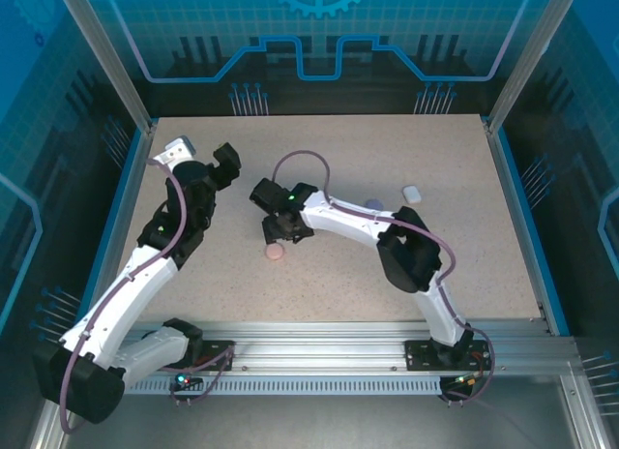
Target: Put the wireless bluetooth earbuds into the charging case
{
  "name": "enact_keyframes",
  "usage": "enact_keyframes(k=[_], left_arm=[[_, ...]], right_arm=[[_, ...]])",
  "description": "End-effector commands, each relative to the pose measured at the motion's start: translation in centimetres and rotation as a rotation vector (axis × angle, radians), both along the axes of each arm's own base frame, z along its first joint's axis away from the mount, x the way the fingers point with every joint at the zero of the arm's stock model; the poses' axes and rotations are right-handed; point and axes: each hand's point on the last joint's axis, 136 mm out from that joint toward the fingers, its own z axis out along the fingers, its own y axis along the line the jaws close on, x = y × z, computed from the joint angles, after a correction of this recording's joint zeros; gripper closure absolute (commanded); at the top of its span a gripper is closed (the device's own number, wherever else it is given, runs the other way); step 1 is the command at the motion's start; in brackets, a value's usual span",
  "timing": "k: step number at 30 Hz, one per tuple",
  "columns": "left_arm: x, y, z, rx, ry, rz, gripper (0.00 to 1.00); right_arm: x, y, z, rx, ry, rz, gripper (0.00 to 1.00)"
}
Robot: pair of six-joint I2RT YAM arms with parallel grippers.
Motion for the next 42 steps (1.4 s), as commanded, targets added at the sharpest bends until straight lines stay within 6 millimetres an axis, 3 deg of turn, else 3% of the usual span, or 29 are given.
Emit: enact_keyframes(k=[1,6,11,24,31,38,42], left_arm=[[-0.5,0.9,1.1,-0.029,-0.002,0.041,0.01],[-0.9,1.9,0.6,-0.030,0.008,0.095,0.01],[-1.0,1.4,0.3,-0.022,-0.027,0.052,0.01],[-0.3,-0.3,-1.0,-0.067,0.039,-0.063,0.01],[-0.1,-0.8,-1.6,-0.081,0.049,-0.087,0.01],[0.2,-1.8,-1.6,-0.097,0.079,-0.136,0.01],[0.2,-2.6,-1.7,-0.122,0.092,-0.171,0.01]], right_arm=[[-1.0,0.1,-1.2,-0.076,0.042,-0.002,0.26],[-1.7,1.5,-2.9,-0.115,0.070,0.017,0.27],[-2.3,2.4,-4.0,-0.131,0.093,-0.002,0.27],[-2.8,2.5,-6.1,-0.160,0.124,-0.045,0.32],[-3.0,2.6,-6.7,-0.160,0.141,-0.034,0.41],[-3.2,2.5,-6.0,-0.147,0.133,-0.030,0.59],[-2.5,1.0,-4.0,-0.125,0.095,-0.065,0.60]])
